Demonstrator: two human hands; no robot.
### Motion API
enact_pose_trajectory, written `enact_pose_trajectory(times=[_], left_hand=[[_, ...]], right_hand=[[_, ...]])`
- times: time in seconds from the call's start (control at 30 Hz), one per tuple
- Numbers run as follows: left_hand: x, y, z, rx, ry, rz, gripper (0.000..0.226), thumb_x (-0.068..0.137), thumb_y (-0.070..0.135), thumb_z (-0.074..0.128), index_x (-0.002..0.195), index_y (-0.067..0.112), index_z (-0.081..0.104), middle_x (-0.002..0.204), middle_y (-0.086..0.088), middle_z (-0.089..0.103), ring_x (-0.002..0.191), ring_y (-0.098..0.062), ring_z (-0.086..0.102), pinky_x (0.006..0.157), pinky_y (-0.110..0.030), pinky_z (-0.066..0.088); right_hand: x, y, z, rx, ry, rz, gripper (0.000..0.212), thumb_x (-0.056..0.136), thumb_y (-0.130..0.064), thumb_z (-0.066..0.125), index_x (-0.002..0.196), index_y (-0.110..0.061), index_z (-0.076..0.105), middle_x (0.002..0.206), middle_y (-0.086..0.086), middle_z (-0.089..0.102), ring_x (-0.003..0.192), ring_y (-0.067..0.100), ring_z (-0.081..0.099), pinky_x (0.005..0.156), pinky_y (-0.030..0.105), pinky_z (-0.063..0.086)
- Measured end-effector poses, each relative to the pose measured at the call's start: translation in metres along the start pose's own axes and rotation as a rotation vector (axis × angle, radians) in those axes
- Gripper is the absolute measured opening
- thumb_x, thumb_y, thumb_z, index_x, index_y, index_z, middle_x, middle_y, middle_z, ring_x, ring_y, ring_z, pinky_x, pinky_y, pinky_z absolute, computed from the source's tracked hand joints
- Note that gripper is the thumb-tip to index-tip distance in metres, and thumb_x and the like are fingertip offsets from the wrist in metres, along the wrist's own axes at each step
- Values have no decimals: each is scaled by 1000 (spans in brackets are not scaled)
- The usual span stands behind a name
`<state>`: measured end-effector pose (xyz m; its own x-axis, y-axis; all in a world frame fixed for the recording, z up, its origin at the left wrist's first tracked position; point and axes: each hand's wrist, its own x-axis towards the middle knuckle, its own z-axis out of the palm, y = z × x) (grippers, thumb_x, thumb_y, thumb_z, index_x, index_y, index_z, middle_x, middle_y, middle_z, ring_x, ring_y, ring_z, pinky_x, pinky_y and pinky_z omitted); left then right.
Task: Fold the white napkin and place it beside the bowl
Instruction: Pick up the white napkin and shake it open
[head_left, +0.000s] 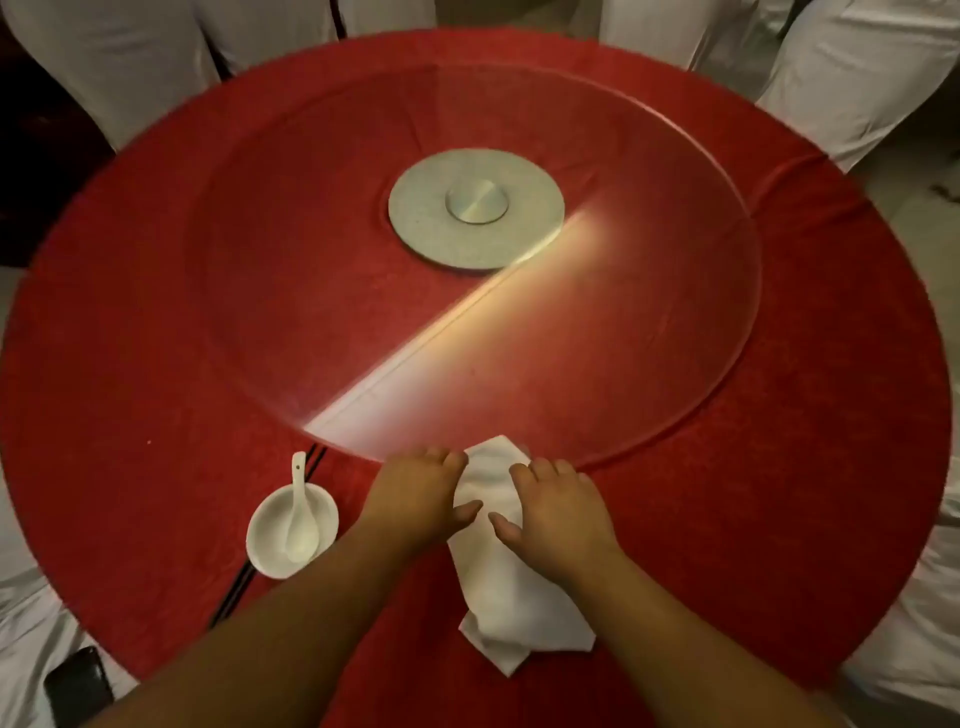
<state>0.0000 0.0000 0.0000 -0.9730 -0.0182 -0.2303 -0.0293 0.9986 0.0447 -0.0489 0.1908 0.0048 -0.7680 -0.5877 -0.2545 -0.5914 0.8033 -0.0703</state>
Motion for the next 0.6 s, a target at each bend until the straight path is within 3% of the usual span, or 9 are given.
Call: enact_pose_trajectory(times=[0.17, 0.33, 0.6], left_hand=[[-6, 4, 17, -59, -70, 97, 50, 90, 56, 54, 127, 24, 59, 117, 0, 66, 101, -23, 61, 81, -37, 52], [-7, 0, 26, -86, -115, 90, 40, 90, 48, 52, 120, 22, 61, 111, -1, 65, 96, -24, 61, 81, -38, 53], [-7, -3, 34, -118, -143, 79, 33, 93, 42, 48, 113, 20, 64, 105, -2, 67, 90, -23, 63, 75, -36, 53]], right_hand=[[-1, -8, 25, 28, 2, -42, 57, 89, -69, 39, 117, -22, 56, 113, 3, 62, 102, 26, 56, 81, 41, 47], [-4, -20, 41, 59, -31, -73, 57, 87, -71, 34, 102, -21, 58, 97, 3, 61, 87, 22, 55, 69, 38, 38], [-8, -33, 55, 50, -142, -29, 63, 80, -77, 45, 112, -23, 54, 109, 5, 56, 96, 25, 51, 72, 40, 37]])
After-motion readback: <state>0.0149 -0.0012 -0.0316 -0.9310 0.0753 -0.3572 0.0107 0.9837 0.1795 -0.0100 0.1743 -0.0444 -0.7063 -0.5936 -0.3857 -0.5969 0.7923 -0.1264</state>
